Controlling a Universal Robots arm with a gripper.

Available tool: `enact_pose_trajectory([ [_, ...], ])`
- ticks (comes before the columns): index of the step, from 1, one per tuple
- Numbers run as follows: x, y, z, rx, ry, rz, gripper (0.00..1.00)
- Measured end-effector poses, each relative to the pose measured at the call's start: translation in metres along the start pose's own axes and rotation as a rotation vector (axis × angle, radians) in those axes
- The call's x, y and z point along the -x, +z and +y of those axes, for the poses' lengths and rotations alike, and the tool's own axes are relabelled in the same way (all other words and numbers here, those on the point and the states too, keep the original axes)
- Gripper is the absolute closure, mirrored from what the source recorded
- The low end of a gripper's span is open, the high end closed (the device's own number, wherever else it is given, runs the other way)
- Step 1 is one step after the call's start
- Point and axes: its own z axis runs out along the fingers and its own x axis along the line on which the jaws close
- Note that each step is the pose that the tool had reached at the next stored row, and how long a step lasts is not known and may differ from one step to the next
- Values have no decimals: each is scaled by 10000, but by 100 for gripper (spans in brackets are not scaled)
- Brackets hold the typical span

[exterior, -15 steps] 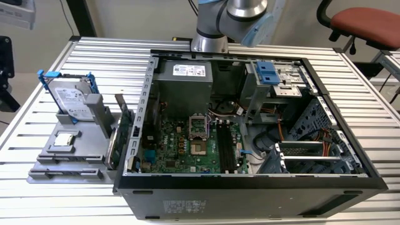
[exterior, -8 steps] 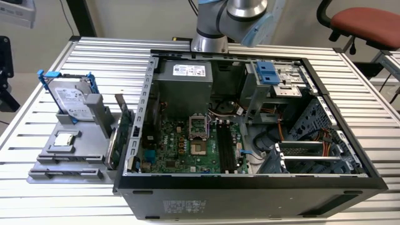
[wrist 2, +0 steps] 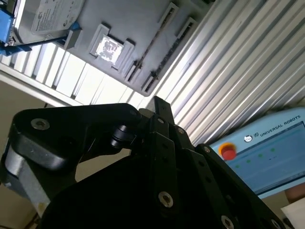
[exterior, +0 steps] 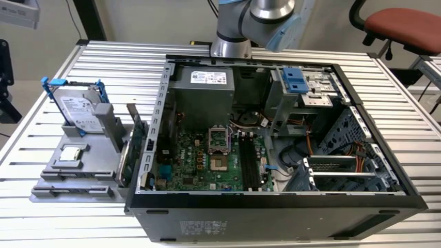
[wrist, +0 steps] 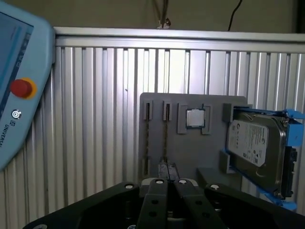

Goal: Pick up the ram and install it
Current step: 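Pick up the ram and move it above insertion slot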

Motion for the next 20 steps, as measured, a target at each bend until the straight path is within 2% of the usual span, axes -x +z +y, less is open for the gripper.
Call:
enact_pose_trajectory([
  [4,0,0,0,4,-152,0,100],
  [12,0,0,0,5,-155,0,100],
  [13,0,0,0,4,-155,0,0],
  [20,0,0,0,5,-156,1,0],
])
